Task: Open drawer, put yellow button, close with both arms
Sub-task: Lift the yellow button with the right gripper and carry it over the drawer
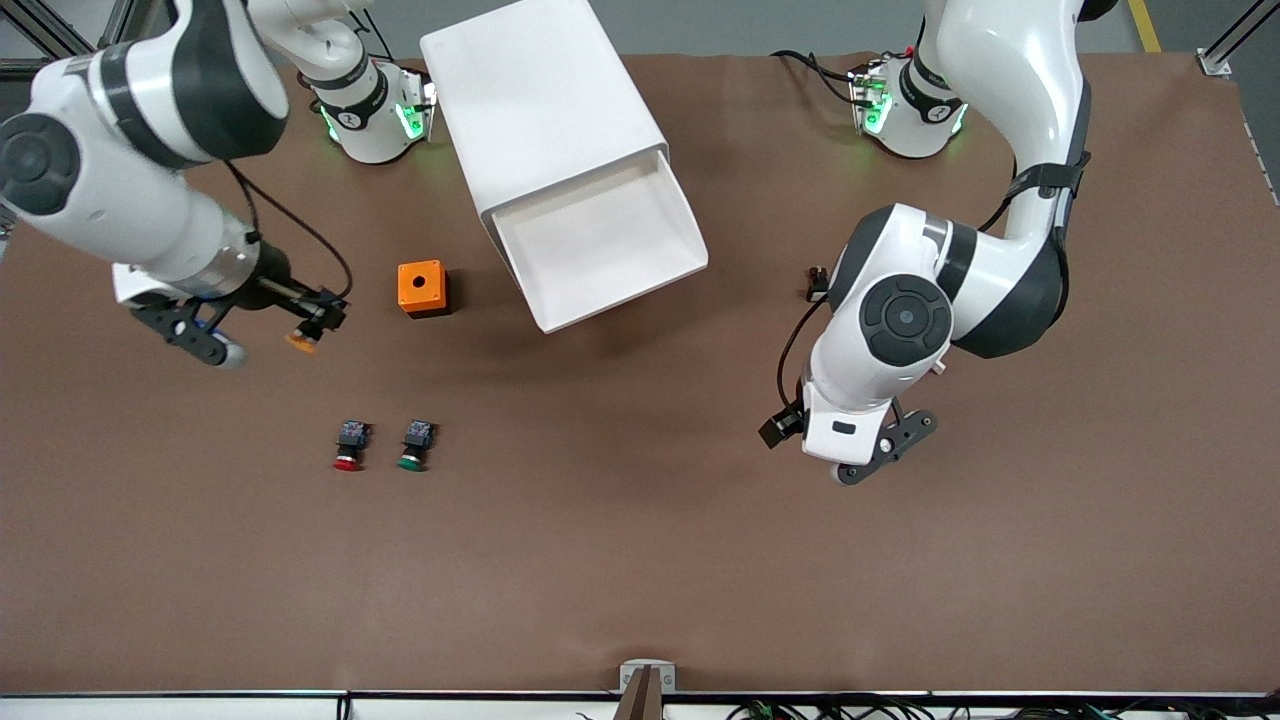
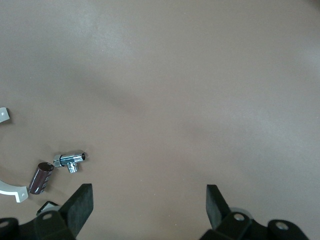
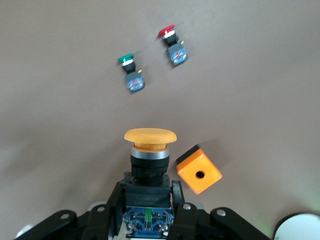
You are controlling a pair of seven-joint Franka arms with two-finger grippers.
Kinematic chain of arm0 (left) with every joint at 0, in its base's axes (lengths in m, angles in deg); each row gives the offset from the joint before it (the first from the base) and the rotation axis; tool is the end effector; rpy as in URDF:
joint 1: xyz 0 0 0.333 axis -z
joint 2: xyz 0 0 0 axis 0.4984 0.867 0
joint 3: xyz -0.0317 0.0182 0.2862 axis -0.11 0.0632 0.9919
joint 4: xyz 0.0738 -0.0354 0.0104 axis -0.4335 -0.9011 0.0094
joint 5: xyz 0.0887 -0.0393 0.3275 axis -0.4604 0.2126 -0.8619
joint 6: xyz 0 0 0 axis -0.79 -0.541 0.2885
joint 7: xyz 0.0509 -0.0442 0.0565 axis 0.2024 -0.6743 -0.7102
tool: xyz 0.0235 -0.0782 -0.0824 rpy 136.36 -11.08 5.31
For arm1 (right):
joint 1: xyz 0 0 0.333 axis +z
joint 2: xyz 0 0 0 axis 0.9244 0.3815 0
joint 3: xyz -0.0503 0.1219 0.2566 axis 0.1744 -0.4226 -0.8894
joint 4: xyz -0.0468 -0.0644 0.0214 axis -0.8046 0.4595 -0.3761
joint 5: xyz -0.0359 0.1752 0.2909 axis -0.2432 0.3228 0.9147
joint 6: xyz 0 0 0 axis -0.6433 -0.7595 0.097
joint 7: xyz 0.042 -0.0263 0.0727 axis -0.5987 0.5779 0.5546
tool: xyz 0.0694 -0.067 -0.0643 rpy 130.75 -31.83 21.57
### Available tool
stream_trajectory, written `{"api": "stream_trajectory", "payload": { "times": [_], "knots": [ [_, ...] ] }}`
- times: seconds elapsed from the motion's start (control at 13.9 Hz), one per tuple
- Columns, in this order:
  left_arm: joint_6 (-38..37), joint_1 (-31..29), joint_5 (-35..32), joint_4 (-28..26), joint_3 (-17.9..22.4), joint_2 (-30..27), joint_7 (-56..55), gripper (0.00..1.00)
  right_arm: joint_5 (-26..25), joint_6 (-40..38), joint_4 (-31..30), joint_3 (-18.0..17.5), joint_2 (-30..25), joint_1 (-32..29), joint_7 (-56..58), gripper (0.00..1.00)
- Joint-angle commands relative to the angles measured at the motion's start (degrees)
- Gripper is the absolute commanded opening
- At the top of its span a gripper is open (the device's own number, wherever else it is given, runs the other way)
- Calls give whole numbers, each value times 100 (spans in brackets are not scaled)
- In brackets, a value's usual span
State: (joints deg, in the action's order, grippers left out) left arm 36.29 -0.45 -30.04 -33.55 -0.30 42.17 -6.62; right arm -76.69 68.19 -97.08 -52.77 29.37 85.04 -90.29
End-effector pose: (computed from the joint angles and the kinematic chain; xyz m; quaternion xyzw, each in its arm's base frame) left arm 0.5868 -0.2978 0.3911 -0.9627 -0.2700 0.0192 0.0027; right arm 0.4919 0.1410 0.4810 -0.9572 0.2817 0.0635 0.0178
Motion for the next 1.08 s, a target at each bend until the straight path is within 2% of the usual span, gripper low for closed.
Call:
{"api": "stream_trajectory", "payload": {
  "times": [0.0,0.29,1.01],
  "knots": [
    [-34,-26,-69,-175,-50,-175,15,99,70,-30,-50,40,-172,546,-981,0],
    [-34,-17,-69,-175,-50,-175,15,99,53,110,-6,49,-173,1407,-2203,0],
    [-34,9,-69,-175,-50,-175,15,99,-131,839,-23,49,46,2911,-4621,0]
  ]
}}
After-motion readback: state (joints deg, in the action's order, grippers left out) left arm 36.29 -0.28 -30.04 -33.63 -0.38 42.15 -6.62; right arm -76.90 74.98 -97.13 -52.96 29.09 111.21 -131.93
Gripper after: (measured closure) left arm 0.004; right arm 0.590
